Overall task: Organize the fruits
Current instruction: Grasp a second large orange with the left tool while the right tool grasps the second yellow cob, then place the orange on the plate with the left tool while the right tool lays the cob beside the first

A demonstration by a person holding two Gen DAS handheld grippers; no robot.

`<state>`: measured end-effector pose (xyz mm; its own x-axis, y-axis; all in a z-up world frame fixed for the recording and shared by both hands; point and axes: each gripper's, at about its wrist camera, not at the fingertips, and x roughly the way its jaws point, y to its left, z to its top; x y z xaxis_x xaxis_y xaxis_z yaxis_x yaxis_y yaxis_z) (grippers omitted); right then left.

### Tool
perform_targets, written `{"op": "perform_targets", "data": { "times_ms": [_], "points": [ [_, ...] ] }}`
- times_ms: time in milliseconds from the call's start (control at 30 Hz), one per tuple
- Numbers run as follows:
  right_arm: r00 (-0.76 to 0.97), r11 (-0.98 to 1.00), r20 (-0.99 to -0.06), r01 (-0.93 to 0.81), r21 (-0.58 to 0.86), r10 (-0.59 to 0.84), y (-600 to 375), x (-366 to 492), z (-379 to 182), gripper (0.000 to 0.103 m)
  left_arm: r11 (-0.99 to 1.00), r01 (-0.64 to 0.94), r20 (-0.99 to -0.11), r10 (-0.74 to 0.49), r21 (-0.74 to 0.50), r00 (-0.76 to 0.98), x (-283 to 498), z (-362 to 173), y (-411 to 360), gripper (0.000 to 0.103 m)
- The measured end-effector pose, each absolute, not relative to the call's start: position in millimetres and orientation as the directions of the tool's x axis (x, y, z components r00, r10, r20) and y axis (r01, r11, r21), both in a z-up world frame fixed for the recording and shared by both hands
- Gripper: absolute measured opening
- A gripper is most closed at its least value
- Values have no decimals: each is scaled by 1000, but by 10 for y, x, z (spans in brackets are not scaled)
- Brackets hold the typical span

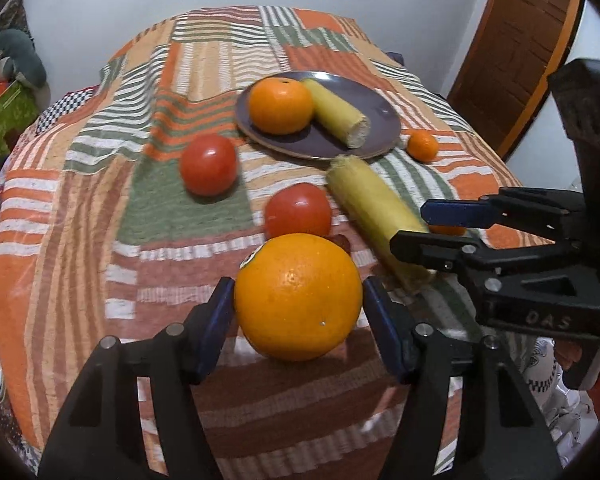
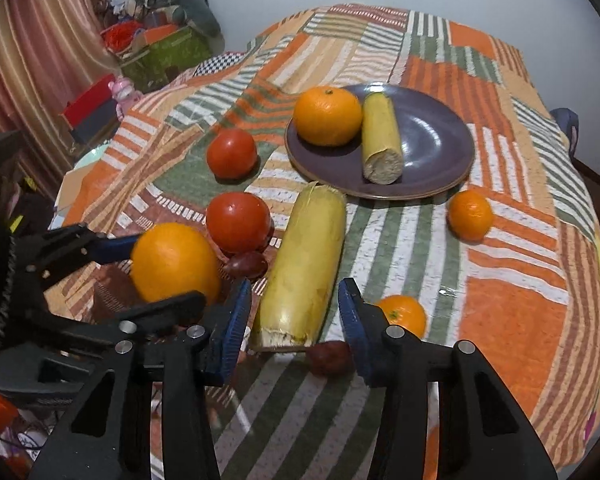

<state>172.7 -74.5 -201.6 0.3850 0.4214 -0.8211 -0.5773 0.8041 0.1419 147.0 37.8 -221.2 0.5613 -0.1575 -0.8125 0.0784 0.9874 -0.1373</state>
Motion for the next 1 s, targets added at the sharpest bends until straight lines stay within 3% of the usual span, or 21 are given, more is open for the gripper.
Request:
{"op": "perform_targets", "data": {
  "times_ms": [633,1000],
  "points": [
    [343,829,-858,-537,154,382,-541,2044,-2215,42,991,22,-818,-124,-135,562,1612,-2265,593,64],
    [419,824,-779,-525,212,467,-761,1957,-1806,37,993,24,-765,-104,-115,635,1606,-1860,591,64]
  ]
}}
